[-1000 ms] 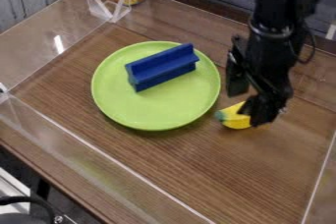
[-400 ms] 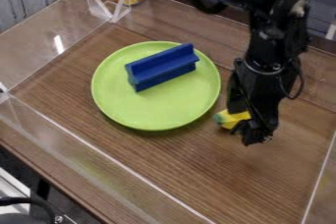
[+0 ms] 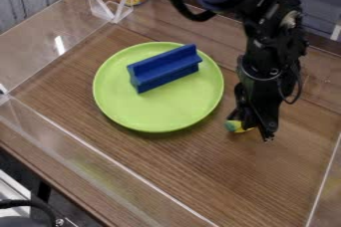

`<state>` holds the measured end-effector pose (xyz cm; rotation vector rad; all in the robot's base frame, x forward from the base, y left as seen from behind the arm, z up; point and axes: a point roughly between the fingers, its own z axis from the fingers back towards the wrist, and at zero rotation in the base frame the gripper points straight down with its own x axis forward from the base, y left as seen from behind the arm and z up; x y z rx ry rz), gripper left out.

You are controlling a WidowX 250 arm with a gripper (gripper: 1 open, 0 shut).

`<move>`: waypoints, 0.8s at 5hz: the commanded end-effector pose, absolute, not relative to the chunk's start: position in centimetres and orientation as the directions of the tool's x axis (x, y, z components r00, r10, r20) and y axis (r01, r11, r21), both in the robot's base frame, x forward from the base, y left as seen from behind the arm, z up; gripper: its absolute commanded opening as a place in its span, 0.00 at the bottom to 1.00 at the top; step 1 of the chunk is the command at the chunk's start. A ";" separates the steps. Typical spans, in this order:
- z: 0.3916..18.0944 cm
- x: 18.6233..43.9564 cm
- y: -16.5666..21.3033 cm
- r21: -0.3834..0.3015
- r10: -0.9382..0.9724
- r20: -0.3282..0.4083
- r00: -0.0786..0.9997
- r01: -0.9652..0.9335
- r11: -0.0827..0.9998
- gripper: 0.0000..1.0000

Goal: Put the banana in the green plate

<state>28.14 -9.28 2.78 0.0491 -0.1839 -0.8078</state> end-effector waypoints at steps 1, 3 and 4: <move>1.0 26.3 -8.4 0.077 -0.727 0.104 0.678 0.723 0.686 0.00; 1.9 26.9 -8.2 0.040 -0.735 0.091 0.672 0.735 0.677 0.00; 3.1 27.7 -7.2 0.032 -0.730 0.095 0.677 0.731 0.682 0.00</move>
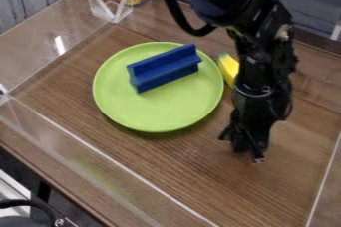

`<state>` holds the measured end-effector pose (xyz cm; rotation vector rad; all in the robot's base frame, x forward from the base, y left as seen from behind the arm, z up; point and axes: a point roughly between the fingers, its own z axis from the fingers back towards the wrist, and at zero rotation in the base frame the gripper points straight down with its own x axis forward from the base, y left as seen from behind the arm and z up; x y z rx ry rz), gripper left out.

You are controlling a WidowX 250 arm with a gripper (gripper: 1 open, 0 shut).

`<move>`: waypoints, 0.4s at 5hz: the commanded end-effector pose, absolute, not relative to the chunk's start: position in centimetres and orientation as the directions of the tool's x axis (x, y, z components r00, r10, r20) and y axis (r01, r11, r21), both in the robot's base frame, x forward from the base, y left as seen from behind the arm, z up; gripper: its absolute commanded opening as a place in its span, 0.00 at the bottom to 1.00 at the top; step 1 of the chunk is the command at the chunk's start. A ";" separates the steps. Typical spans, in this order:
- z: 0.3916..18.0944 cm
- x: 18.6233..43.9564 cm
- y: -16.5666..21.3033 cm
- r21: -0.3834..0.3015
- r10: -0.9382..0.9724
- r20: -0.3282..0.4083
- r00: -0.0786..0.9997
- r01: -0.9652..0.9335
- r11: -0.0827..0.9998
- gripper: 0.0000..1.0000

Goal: Put the banana in the green plate

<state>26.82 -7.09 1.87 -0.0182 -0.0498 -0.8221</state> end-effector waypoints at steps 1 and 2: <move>4.5 28.7 -6.2 0.029 -0.727 0.104 0.679 0.728 0.685 0.00; 3.7 28.8 -6.4 0.029 -0.710 0.111 0.695 0.712 0.702 0.00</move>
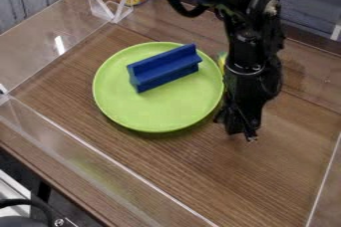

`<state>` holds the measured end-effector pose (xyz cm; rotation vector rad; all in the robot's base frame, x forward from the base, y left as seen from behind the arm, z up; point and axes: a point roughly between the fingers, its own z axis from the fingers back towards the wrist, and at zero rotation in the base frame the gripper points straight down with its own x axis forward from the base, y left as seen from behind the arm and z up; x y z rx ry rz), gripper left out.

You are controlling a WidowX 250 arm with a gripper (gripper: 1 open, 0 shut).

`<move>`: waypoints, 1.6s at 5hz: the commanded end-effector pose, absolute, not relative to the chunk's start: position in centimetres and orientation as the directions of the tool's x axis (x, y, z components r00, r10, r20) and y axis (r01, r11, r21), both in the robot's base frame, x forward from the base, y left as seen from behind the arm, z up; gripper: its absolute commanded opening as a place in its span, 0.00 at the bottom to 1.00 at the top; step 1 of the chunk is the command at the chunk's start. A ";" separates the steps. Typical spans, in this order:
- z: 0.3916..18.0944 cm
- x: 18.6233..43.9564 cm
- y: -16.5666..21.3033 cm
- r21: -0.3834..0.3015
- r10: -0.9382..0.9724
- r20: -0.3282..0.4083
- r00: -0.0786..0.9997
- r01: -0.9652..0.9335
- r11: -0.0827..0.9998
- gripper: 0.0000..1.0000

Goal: Put the banana in the green plate

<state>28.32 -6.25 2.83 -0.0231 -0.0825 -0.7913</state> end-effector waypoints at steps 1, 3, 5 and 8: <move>3.0 28.6 -6.7 0.016 -0.685 0.122 0.718 0.688 0.725 0.00; 4.0 27.9 -6.7 0.003 -0.743 0.124 0.658 0.748 0.663 0.00; 5.3 26.1 -7.1 -0.013 -0.747 0.096 0.658 0.751 0.660 0.00; 6.6 25.2 -6.0 -0.022 -0.733 0.060 0.678 0.735 0.678 0.00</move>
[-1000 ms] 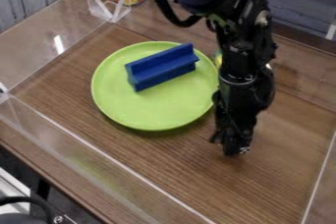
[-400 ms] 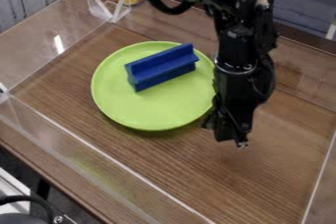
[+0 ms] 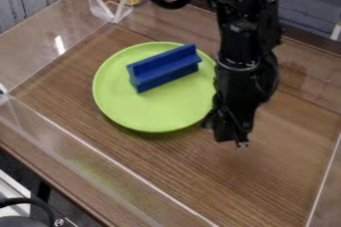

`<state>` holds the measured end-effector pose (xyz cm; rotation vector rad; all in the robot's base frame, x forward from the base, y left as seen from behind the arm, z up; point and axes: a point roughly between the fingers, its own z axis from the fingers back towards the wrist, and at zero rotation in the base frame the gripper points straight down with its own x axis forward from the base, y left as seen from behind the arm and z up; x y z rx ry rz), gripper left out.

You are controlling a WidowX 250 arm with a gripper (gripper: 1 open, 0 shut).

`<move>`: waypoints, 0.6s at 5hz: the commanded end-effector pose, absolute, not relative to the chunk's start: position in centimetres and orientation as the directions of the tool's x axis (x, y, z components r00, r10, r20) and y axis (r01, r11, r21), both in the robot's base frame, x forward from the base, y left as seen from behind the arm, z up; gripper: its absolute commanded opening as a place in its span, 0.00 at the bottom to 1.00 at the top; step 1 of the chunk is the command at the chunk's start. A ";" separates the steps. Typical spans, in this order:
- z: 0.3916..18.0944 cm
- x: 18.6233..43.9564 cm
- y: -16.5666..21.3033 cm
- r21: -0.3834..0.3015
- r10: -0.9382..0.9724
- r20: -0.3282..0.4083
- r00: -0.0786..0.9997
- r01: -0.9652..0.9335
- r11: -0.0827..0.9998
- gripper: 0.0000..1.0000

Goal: Put the banana in the green plate

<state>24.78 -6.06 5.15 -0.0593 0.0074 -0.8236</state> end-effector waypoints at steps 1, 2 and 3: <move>6.9 25.2 -4.4 -0.020 -0.756 0.048 0.653 0.758 0.653 0.00; 9.7 25.8 -2.1 0.012 -0.735 0.023 0.678 0.735 0.678 0.00; 12.2 26.7 -0.3 0.024 -0.662 0.026 0.749 0.662 0.750 0.00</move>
